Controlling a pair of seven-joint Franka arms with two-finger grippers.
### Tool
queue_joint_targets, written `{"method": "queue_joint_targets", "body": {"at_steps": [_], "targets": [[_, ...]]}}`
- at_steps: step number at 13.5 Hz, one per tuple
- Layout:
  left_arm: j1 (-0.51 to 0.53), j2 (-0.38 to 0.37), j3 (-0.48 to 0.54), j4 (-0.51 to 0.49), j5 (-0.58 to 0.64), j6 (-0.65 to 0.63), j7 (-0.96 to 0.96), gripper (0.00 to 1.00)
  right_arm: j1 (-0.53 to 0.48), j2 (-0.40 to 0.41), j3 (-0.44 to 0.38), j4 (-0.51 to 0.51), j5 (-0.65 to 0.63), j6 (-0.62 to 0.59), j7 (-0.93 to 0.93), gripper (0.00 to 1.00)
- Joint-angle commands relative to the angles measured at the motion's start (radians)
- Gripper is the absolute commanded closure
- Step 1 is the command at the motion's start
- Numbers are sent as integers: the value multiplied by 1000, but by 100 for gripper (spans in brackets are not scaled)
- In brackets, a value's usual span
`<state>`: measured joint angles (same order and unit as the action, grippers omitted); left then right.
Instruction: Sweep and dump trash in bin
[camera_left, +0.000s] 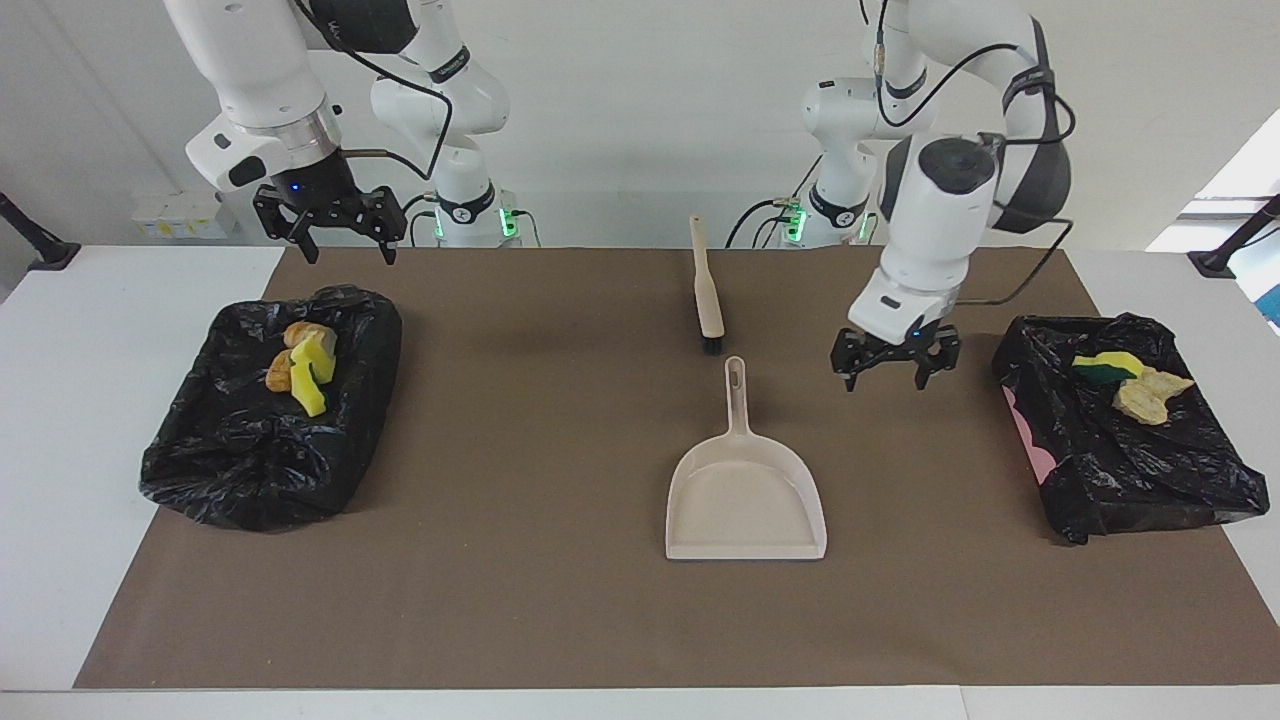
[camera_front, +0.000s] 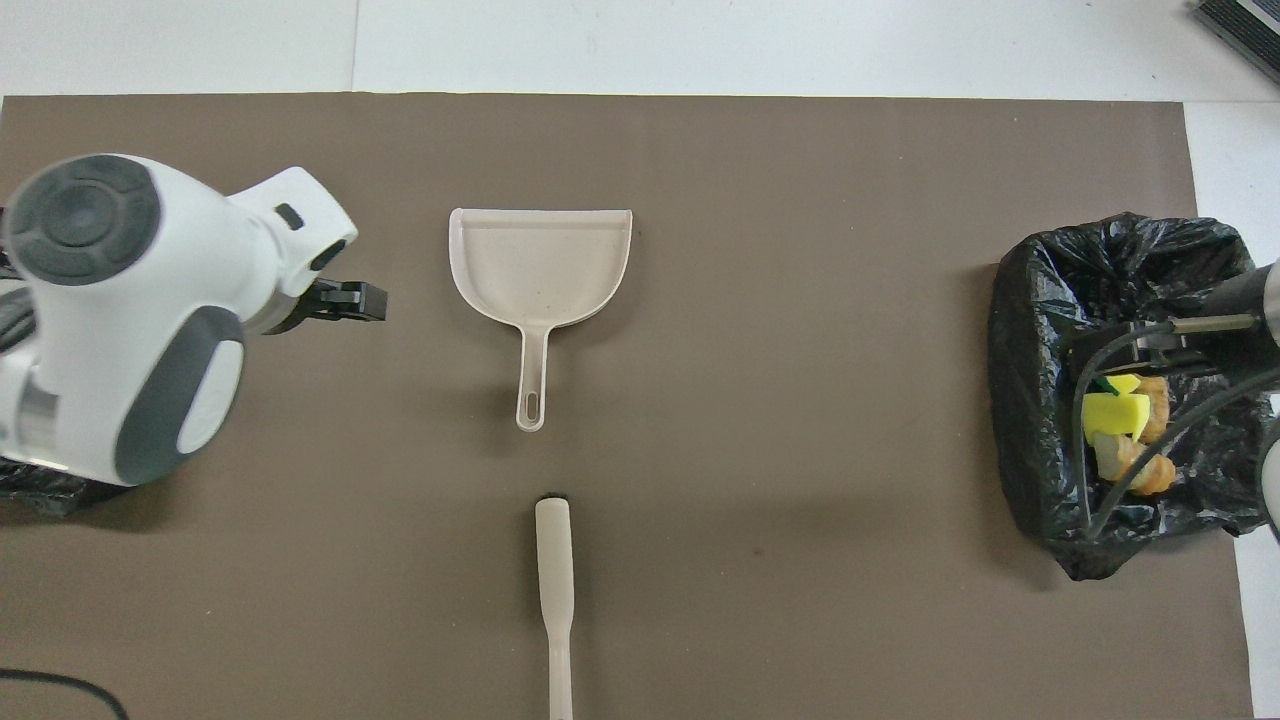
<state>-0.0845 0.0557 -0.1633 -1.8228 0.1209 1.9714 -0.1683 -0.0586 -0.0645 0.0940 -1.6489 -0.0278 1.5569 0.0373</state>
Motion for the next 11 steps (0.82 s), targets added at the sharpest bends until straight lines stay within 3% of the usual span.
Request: {"method": "queue_joint_targets", "body": {"at_steps": [1,7,11], "targets": [[-6,-111,83,9,-69,-118,145,0,-9,-18,1,-22,19,19,7,0],[-3,-99,192,305,-139,-443,320,0,-9,-18,1,-22,19,19,7,0],[0,-50,194,392,-139,-486,320,0,-9,-18,1,-22,19,19,7,0]]}}
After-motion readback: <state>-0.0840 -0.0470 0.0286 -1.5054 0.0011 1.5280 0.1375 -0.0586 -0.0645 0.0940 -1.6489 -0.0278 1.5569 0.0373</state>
